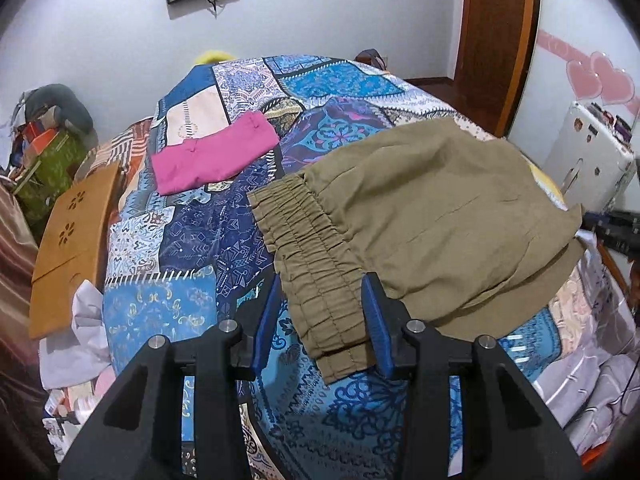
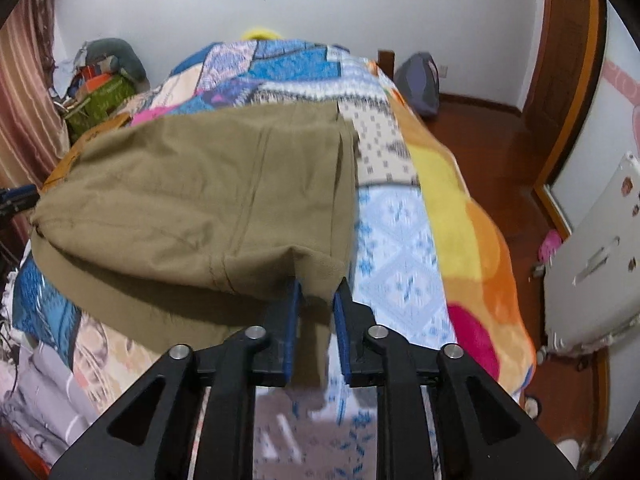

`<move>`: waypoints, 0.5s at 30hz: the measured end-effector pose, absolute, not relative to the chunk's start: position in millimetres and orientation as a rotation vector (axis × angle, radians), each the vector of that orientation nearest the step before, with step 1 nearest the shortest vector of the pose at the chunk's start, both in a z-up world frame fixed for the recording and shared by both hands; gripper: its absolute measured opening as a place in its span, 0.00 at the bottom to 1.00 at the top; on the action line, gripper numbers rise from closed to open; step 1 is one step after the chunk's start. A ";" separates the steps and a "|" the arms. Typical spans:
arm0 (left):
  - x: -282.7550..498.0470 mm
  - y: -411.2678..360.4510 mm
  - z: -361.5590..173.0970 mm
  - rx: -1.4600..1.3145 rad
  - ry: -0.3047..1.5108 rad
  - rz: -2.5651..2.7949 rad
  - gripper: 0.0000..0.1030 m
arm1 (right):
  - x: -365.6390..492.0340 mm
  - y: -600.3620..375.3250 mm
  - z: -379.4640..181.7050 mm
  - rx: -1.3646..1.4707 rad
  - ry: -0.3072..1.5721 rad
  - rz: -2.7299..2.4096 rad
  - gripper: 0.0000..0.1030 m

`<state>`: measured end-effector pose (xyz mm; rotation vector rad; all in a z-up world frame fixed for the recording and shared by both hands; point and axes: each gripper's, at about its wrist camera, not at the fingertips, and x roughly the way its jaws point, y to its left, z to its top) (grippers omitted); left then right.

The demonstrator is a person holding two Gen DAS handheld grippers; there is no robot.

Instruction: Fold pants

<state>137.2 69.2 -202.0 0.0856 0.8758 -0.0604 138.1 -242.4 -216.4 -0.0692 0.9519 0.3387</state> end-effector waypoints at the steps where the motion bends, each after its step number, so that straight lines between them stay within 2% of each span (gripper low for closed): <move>1: 135.5 69.0 -197.8 0.086 0.869 -0.066 0.41 | 135.2 -244.8 -216.2 -0.068 0.958 0.331 0.21; 7: 130.1 50.2 -179.0 0.143 0.835 -0.096 0.44 | 112.6 -248.6 -193.7 -0.089 0.906 0.329 0.29; 11: 127.4 29.8 -178.7 0.187 0.825 -0.149 0.55 | 102.2 -232.0 -168.9 -0.121 0.835 0.376 0.35; 14: 124.9 12.0 -187.8 0.242 0.831 -0.200 0.67 | 98.3 -214.6 -159.2 -0.138 0.800 0.425 0.42; 15: 124.6 5.4 -193.9 0.275 0.837 -0.205 0.68 | 98.1 -206.4 -157.7 -0.145 0.794 0.450 0.47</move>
